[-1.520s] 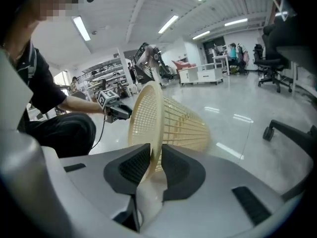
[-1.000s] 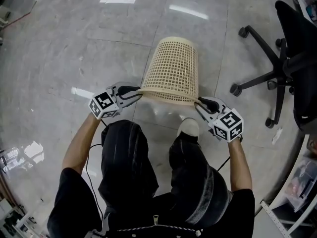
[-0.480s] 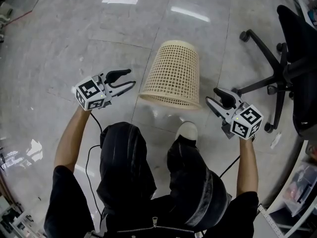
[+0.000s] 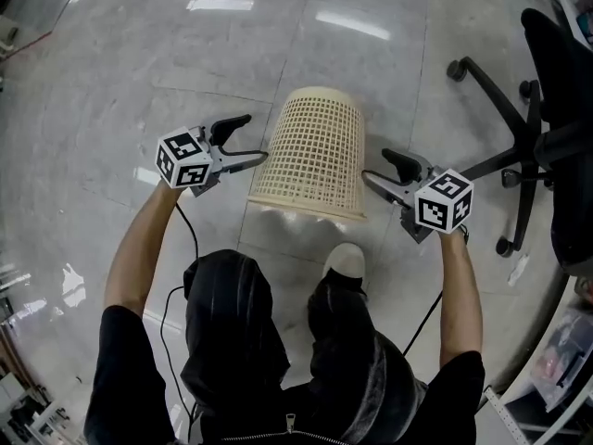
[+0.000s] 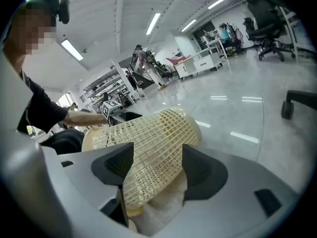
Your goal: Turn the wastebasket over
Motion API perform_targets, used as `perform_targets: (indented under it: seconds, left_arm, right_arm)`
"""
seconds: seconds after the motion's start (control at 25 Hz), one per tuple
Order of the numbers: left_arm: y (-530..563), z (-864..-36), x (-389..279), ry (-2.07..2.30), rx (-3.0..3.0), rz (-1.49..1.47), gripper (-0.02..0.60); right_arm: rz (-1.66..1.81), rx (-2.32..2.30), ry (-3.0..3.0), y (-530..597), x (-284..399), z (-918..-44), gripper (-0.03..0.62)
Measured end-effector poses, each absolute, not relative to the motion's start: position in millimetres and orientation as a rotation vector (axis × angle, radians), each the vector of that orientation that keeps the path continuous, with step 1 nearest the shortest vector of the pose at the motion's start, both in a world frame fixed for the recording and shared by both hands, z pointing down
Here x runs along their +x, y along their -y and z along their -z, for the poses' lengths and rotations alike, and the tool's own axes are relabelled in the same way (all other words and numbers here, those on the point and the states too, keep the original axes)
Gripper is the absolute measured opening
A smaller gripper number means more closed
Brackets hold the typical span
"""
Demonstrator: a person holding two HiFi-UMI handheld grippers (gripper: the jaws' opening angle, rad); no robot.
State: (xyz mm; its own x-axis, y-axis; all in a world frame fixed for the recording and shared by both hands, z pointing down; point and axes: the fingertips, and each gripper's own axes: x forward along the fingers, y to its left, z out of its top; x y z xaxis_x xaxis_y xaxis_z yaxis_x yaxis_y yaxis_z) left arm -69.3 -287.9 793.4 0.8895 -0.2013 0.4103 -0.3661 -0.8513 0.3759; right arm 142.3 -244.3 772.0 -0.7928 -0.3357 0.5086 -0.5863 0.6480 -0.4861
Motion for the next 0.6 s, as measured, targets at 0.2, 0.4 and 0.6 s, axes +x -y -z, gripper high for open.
perform_targets:
  seconds: [0.2,0.4,0.6]
  left_arm:
    - [296.5,-825.5,-84.8,0.391,2.599,-0.646,0.385]
    - [288.5,-864.1,-82.0,0.281,2.624,-0.855,0.385]
    - [300.3,-876.3,-75.3,0.303,2.589,-0.794,0.385]
  right_arm:
    - [-0.766,0.757,2.384,258.0,170.4,-808.8,0.285]
    - [-0.587,0.706,2.296,263.3,174.2,-844.6,0.285]
    - [-0.689,0.824,2.277,284.1,183.8,-866.8,0.284]
